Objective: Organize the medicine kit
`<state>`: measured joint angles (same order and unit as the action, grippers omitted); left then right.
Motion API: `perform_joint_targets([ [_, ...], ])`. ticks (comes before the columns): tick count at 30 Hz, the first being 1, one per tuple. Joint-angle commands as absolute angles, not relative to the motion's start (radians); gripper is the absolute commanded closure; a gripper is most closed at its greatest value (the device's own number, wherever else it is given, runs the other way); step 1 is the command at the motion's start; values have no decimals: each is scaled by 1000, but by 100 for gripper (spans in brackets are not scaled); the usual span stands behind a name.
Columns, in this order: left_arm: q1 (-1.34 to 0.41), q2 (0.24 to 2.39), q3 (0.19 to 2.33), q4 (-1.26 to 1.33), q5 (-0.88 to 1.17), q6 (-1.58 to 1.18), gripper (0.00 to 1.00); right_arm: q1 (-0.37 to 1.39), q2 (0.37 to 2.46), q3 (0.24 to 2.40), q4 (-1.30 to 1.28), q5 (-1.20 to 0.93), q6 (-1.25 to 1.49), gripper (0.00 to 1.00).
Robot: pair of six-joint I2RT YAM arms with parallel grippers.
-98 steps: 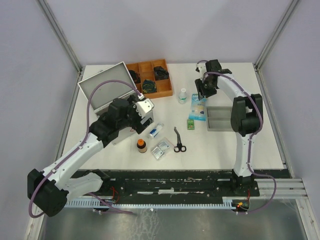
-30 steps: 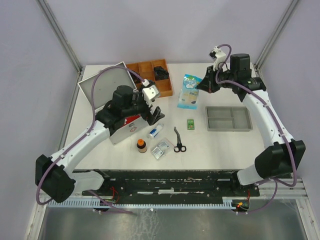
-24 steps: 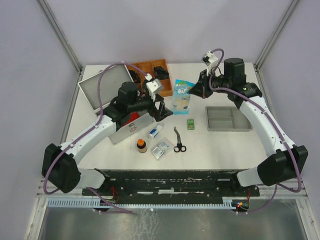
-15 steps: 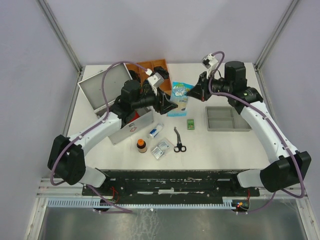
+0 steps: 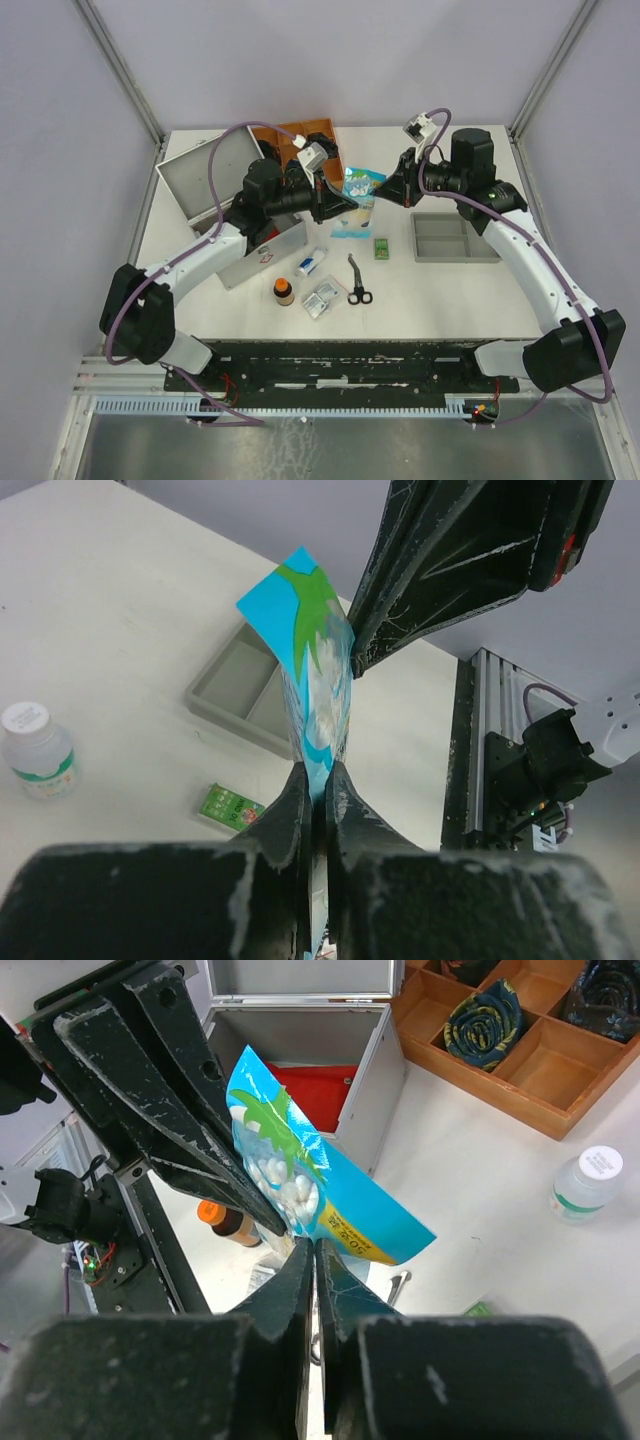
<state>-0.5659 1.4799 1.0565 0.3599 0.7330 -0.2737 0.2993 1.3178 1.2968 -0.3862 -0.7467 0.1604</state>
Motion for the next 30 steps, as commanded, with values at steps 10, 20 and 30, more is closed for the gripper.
perform_joint_targets([
  [10,-546,1332,1287,-414,523,358,97,304,1292,1379,-607,-713,-21,36],
  [20,-425,1332,1509,-961,63,696,97,302,1235,1269,-628,-685,-91,35],
  [30,-424,1381,1385,-906,-311,744,95,300,1201,1244,-634,-661,-132,35],
])
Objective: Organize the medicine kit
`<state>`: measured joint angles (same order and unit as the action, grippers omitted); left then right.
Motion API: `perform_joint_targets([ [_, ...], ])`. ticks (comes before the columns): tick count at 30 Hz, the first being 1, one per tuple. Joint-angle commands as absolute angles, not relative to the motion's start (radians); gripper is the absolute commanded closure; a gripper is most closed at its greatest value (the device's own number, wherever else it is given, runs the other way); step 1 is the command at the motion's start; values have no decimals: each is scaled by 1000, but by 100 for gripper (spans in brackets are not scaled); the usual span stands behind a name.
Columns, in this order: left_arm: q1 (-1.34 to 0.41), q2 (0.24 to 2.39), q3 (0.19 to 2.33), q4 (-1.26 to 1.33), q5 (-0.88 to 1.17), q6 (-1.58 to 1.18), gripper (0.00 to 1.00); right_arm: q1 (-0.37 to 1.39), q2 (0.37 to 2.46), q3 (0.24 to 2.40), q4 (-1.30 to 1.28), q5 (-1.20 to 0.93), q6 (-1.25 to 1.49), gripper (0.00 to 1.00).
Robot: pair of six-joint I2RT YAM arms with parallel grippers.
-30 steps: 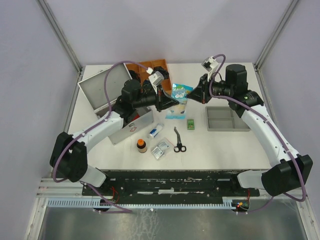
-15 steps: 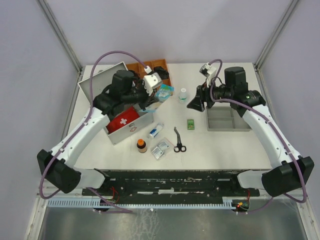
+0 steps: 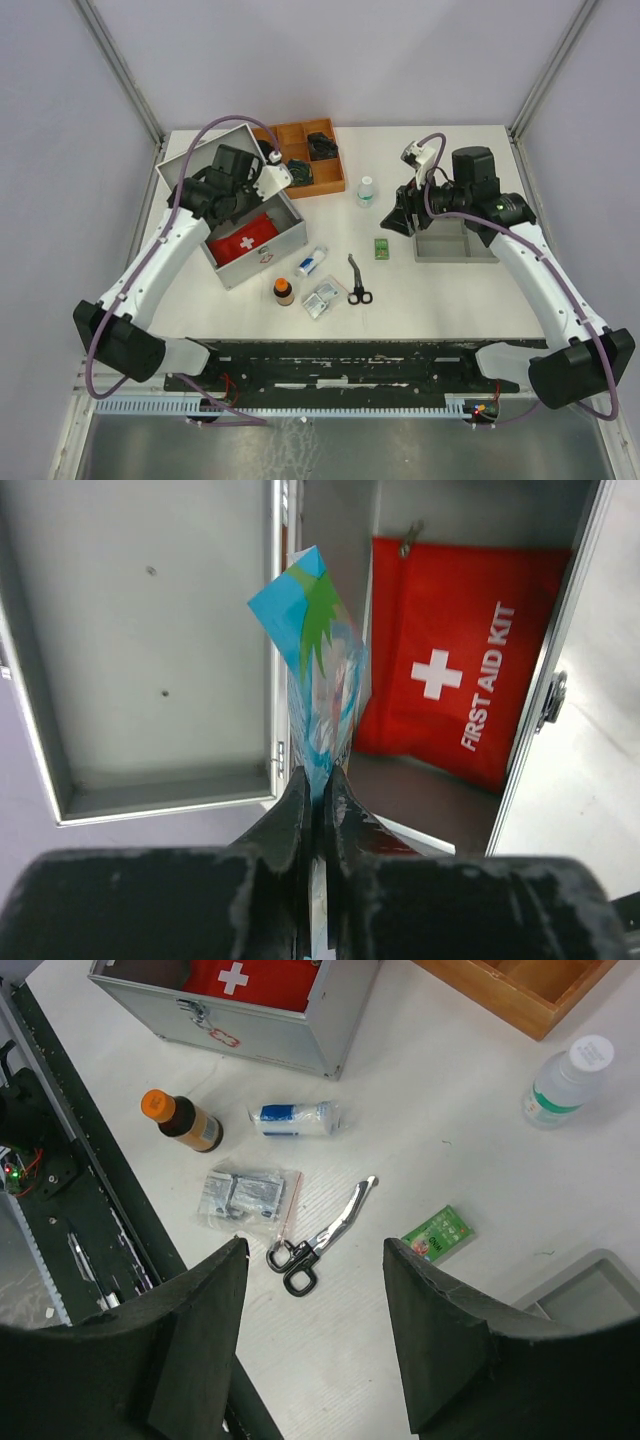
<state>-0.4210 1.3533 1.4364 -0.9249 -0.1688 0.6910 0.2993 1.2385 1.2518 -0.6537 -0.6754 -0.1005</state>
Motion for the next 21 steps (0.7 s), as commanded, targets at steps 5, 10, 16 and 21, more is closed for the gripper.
perform_joint_targets([
  [5,-426,1423,1267,-812,-328,709,95,292,1187,1232,-630,-663,-134,35],
  [10,-429,1458,1170,-674,-365,697,95,280,1180,1222,-624,-674,-132,34],
  [16,-432,1501,1106,-541,-336,652,93,264,1181,1209,-617,-687,-121,34],
  [21,-433,1527,1074,-469,-292,600,89,257,1187,1204,-612,-690,-118,34],
])
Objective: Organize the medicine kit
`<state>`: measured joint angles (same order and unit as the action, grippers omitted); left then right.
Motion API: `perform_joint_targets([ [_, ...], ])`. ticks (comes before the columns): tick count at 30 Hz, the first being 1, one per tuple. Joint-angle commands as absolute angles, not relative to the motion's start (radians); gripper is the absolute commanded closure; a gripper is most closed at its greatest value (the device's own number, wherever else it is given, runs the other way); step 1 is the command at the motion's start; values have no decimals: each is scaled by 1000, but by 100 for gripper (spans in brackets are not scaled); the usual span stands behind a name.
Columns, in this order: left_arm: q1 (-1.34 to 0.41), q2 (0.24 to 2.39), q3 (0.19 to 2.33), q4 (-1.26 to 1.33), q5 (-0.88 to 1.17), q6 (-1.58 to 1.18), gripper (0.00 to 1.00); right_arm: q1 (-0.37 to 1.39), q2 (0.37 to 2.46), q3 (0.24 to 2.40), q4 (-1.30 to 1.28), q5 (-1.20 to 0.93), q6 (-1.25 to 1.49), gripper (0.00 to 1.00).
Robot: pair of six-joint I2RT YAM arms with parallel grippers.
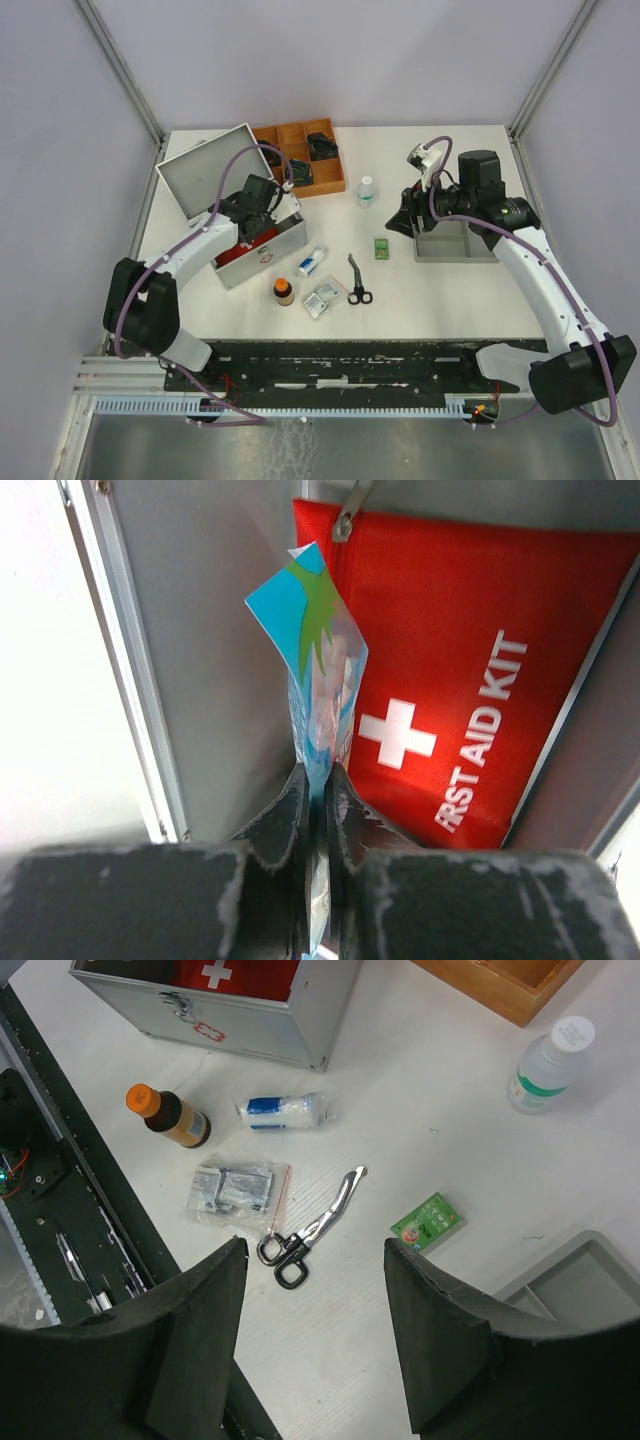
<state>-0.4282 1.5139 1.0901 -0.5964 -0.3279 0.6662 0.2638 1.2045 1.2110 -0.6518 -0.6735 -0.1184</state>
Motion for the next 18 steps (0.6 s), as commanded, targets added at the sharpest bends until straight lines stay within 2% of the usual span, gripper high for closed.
perform_joint_targets([
  [1,-433,1530,1069,-461,-292,594,87,256,1187,1202,-611,-688,-118,34],
  [6,-434,1528,1050,-457,-281,577,68,256,1193,1191,-604,-666,-124,34],
  [13,-434,1418,1058,-469,-275,552,34,258,1202,1176,-600,-592,-126,33],
  [18,-434,1314,1105,-473,-245,533,20,272,1213,1145,-596,-506,-115,30],
])
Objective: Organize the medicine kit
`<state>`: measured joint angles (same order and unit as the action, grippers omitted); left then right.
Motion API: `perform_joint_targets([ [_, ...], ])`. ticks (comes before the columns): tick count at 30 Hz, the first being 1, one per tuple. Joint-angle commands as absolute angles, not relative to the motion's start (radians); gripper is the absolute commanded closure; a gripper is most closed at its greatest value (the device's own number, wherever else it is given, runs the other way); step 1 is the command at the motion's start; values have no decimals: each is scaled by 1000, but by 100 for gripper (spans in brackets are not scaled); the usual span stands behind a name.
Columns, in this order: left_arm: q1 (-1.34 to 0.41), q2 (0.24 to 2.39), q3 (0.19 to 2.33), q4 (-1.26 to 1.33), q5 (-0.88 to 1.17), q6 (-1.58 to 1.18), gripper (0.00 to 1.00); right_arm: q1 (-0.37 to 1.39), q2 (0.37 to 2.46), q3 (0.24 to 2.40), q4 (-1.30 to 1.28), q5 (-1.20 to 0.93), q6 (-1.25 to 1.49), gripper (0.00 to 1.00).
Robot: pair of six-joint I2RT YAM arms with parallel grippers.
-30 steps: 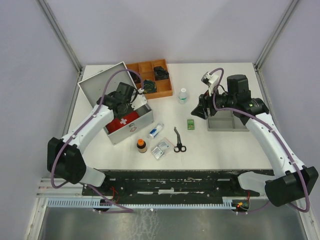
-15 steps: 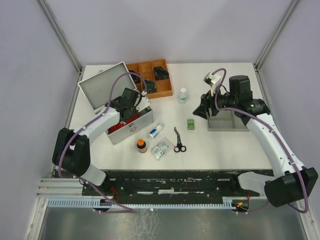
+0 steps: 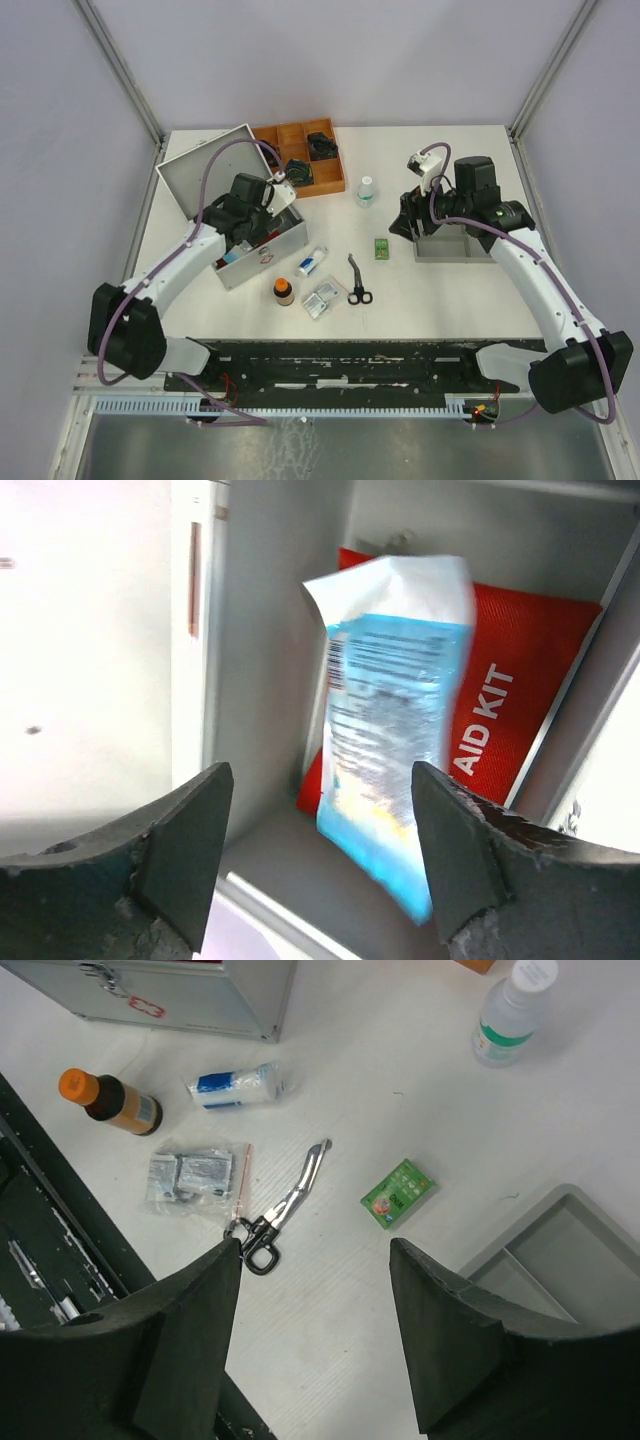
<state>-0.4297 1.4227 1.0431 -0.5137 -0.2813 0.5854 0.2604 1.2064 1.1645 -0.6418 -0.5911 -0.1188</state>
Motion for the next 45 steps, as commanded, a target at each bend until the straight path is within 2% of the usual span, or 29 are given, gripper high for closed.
perform_joint_targets([
  [1,-434,1294,1113,-473,-228,524,17,280,1216,1134,-589,-483,-107,29],
  [6,-432,1213,1117,-431,-133,438,0,318,1240,1071,-515,-370,-52,23],
  [11,-431,1176,1127,-401,-67,356,1,387,1323,1050,-464,-234,-24,20],
  [21,-420,1119,1052,-331,78,329,1,459,1571,1111,-466,-53,35,21],
  [36,-419,1047,1021,-313,111,342,1,498,1848,1275,-568,5,84,24],
  [45,-420,1026,1004,-301,108,350,1,498,1891,1288,-585,6,81,35],
])
